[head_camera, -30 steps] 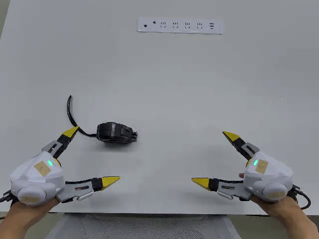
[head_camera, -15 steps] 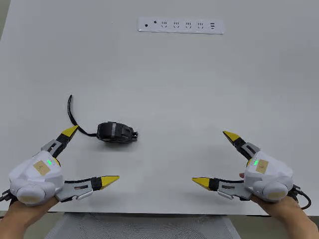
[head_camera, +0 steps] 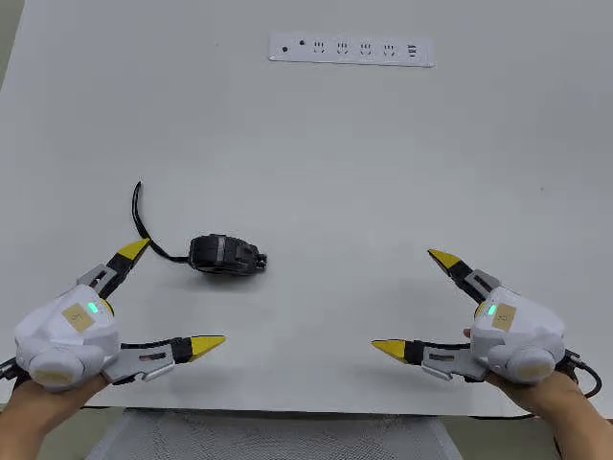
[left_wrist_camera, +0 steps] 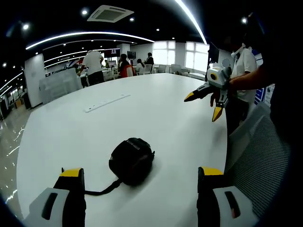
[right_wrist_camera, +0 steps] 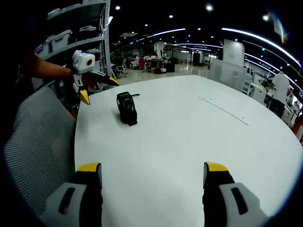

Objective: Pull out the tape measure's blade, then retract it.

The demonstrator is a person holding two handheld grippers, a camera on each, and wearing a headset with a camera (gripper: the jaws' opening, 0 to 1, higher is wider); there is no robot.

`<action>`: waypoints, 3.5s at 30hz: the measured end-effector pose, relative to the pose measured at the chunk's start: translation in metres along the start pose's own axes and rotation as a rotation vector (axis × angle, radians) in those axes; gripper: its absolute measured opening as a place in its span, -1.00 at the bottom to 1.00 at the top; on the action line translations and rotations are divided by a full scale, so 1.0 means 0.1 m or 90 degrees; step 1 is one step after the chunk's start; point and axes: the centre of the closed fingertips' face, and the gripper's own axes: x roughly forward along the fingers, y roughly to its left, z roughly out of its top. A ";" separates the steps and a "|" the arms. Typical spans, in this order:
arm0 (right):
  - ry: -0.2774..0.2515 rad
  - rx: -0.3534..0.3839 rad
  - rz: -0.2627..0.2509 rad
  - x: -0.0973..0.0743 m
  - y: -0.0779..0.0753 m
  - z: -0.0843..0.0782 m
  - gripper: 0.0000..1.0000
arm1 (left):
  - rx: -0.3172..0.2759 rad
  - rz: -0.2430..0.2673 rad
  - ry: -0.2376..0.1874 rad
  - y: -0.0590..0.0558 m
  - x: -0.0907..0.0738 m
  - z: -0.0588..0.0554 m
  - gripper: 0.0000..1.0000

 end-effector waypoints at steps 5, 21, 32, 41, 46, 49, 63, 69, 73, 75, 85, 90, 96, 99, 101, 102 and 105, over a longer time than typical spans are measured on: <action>0.000 -0.017 0.012 0.04 -0.01 0.04 0.75 | 0.010 -0.007 0.014 0.07 -0.01 -0.02 0.89; 0.013 -0.056 0.053 0.20 -0.06 0.10 0.61 | 0.046 -0.051 0.047 0.13 0.09 -0.02 0.75; 0.018 -0.081 0.087 0.33 -0.01 0.16 0.50 | 0.070 -0.089 0.081 0.13 0.16 -0.08 0.64; 0.019 -0.097 0.107 0.44 0.02 0.22 0.41 | 0.085 -0.112 0.103 0.14 0.22 -0.09 0.51; 0.019 -0.109 0.123 0.52 0.06 0.25 0.34 | 0.097 -0.119 0.114 0.17 0.26 -0.08 0.44; 0.018 -0.117 0.130 0.57 0.07 0.25 0.31 | 0.105 -0.126 0.123 0.18 0.28 -0.08 0.36; 0.020 -0.151 0.164 0.82 0.14 0.35 0.15 | 0.156 -0.156 0.172 0.23 0.43 -0.16 0.16; 0.024 -0.159 0.179 0.92 0.19 0.37 0.11 | 0.172 -0.170 0.189 0.23 0.48 -0.20 0.10; 0.021 -0.161 0.190 1.00 0.24 0.40 0.06 | 0.188 -0.181 0.204 0.21 0.52 -0.23 0.05; 0.021 -0.168 0.194 1.05 0.27 0.40 0.05 | 0.195 -0.187 0.212 0.21 0.53 -0.26 0.02; 0.024 -0.182 0.215 1.28 0.37 0.44 -0.08 | 0.207 -0.193 0.224 0.23 0.60 -0.28 -0.07; 0.019 -0.189 0.228 1.40 0.42 0.44 -0.16 | 0.216 -0.194 0.228 0.24 0.63 -0.30 -0.22; 0.020 -0.202 0.243 1.50 0.48 0.44 -0.25 | 0.221 -0.201 0.233 0.24 0.66 -0.32 -0.38; 0.017 -0.197 0.243 1.54 0.48 0.46 -0.29 | 0.222 -0.200 0.233 0.24 0.66 -0.31 -0.40; 0.014 -0.189 0.242 1.58 0.49 0.48 -0.33 | 0.219 -0.199 0.233 0.24 0.66 -0.31 -0.40; 0.013 -0.186 0.242 1.60 0.49 0.48 -0.34 | 0.215 -0.198 0.232 0.24 0.66 -0.31 -0.40; 0.012 -0.181 0.244 1.63 0.51 0.49 -0.40 | 0.208 -0.198 0.233 0.25 0.66 -0.32 -0.41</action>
